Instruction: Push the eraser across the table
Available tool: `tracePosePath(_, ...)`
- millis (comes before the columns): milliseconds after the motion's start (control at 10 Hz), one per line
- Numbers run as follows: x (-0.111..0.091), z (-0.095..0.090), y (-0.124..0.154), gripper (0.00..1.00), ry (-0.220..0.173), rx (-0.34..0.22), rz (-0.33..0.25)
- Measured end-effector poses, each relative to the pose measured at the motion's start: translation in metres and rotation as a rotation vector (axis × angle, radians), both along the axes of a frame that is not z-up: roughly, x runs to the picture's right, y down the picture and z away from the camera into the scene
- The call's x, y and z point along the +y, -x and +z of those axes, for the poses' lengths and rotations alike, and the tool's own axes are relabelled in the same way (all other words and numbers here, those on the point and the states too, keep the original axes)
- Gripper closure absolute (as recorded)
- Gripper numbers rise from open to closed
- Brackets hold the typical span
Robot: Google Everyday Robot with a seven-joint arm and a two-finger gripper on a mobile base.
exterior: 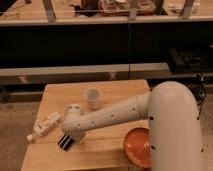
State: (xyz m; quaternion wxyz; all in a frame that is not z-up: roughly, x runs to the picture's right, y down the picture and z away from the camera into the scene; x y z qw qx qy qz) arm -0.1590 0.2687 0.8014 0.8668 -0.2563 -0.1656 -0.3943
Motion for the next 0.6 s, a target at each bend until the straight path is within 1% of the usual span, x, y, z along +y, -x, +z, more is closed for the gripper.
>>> tracePosePath(300,0.000,-0.001,0.000,1.00,0.005,0.000,0.000)
tracePosePath(400,-0.002,0.001,0.007,1.00,0.006,-0.006,-0.011)
tracePosePath(600,-0.010,0.007,0.022,1.00,-0.006,-0.028,-0.026)
